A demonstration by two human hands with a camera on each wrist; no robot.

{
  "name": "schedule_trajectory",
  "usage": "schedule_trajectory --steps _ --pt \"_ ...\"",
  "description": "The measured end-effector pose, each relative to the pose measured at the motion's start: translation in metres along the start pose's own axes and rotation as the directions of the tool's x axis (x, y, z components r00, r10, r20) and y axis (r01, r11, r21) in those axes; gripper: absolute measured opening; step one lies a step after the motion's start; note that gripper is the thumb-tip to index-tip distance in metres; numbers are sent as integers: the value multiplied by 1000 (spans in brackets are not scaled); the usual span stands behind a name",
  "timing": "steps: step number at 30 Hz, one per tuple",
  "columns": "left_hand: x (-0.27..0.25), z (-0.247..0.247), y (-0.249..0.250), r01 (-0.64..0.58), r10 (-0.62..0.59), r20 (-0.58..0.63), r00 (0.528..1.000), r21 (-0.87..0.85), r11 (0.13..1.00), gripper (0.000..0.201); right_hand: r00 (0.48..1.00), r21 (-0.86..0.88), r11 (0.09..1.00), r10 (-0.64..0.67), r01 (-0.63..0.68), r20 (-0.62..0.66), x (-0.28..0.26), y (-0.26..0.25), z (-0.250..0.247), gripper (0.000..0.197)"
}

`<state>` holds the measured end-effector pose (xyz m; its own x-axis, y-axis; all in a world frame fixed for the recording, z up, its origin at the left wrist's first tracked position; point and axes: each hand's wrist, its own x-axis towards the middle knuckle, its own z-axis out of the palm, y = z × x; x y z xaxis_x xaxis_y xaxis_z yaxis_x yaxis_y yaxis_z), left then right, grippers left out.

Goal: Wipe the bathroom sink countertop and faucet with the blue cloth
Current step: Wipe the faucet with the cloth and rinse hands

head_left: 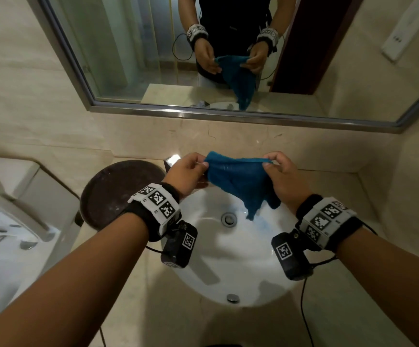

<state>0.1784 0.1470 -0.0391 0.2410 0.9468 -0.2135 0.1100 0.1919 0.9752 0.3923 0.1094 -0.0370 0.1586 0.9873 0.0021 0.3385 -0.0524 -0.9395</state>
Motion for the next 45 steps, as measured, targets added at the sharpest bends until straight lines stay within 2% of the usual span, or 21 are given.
schedule_trajectory --steps 3,5,9,13,15,17,20,23,25,27,28,29,30,32,34,38,41,43,45 --pt "2 -3 1 -20 20 -46 999 -4 1000 16 983 -84 995 64 -51 173 -2 -4 -8 7" --pt "4 -5 3 -49 49 -78 996 10 999 15 971 -155 987 84 -50 225 -1 -2 -13 16" --pt "7 -10 1 -112 123 -115 986 98 989 19 979 -447 894 61 32 192 6 7 -21 19" --pt "7 -12 -7 -119 145 -133 980 188 975 27 993 -593 805 45 27 105 12 14 -25 18" --pt "5 -13 -8 -123 152 -118 981 222 967 25 997 -535 845 54 -20 47 15 16 -23 14" --pt "6 -16 -13 -121 149 -114 982 226 967 20 995 -379 920 94 -104 -44 17 15 -21 13" --pt "6 -23 -16 -90 118 -120 986 215 973 9 990 -321 938 110 -132 -87 19 12 -24 28" --pt "9 -26 -11 -81 123 -150 981 256 963 17 995 -300 948 96 -103 -38 17 7 -26 35" --pt "8 -30 -7 -69 110 -152 982 252 965 24 988 -237 963 143 -126 55 15 3 -30 30" --pt "8 -38 -5 -35 53 -49 997 318 947 29 941 -122 968 245 -222 232 14 -2 -36 13" --pt "7 -43 -4 -9 -2 29 1000 379 925 29 904 -105 957 290 -271 313 14 -2 -39 15" --pt "7 -47 -4 14 -61 98 993 415 909 28 880 -158 946 320 -282 352 15 -1 -42 25" --pt "6 -50 -3 28 -96 150 984 400 916 25 879 -254 933 333 -255 342 17 0 -44 32" --pt "6 -51 -6 14 -73 190 979 292 956 22 908 -404 892 325 -201 266 18 1 -43 32" --pt "6 -48 -9 -35 -6 156 988 253 967 21 917 -400 888 332 -226 220 18 3 -42 26" --pt "9 -42 -17 -83 54 98 994 325 942 9 908 -306 909 357 -283 220 17 5 -37 8" --pt "8 -39 -17 -103 110 -3 994 339 935 13 931 -285 919 327 -273 163 17 11 -37 11" --pt "7 -38 -16 -97 131 -100 986 291 952 16 944 -173 938 319 -302 84 18 15 -38 14" --pt "6 -40 -15 -59 83 -153 985 151 987 26 937 48 935 350 -350 20 16 16 -38 12"
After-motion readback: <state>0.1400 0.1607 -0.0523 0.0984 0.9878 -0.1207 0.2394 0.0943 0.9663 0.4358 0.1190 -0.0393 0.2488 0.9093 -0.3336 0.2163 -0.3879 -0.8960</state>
